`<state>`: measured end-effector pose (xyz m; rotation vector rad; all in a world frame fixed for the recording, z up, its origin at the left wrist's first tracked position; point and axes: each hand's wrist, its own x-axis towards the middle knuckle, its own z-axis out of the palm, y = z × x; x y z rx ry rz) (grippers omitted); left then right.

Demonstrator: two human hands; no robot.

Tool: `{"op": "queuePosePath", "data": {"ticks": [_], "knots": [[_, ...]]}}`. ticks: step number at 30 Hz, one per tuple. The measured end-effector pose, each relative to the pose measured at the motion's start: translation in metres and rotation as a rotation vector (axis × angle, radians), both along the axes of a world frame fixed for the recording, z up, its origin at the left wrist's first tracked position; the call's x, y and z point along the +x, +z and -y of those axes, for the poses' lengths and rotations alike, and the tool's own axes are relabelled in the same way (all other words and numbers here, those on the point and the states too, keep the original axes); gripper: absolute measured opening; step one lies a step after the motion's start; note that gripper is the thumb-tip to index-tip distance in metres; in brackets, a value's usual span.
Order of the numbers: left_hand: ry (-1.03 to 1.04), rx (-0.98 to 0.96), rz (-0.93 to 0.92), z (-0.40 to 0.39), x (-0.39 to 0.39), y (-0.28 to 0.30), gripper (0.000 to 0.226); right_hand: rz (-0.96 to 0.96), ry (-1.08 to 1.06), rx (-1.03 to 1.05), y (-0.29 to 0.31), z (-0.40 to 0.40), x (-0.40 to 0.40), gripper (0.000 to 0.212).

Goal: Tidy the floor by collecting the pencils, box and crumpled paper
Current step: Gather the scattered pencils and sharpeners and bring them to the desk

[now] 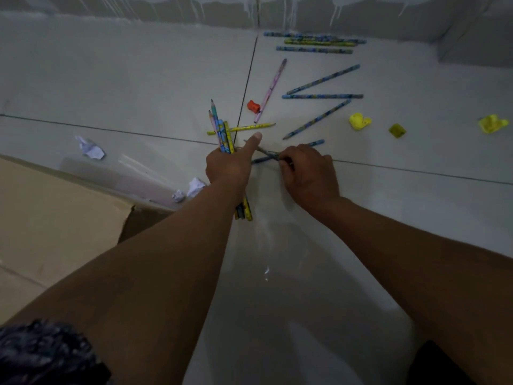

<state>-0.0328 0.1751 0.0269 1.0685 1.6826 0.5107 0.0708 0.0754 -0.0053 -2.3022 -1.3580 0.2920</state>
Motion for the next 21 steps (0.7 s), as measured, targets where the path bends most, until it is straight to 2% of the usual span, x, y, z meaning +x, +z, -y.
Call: {"op": "queuePosePath", "data": {"ticks": [4,11,17,21], "knots": [[-0.008,-0.055,0.069,0.003,0.009,-0.004,0.058,-0.210,-0.009,0.145,0.005,-0.003,-0.005,0.012],[-0.018,-0.032,0.134,0.001,0.014,-0.013,0.039,-0.264,-0.043,0.185,0.009,0.001,-0.008,0.012],[0.063,-0.036,0.144,-0.001,0.019,-0.019,0.026,-0.258,-0.032,0.168,0.009,0.000,0.003,0.015],[0.069,-0.026,0.106,-0.007,0.017,-0.021,0.022,-0.074,0.030,0.051,0.001,-0.003,0.024,0.021]]}}
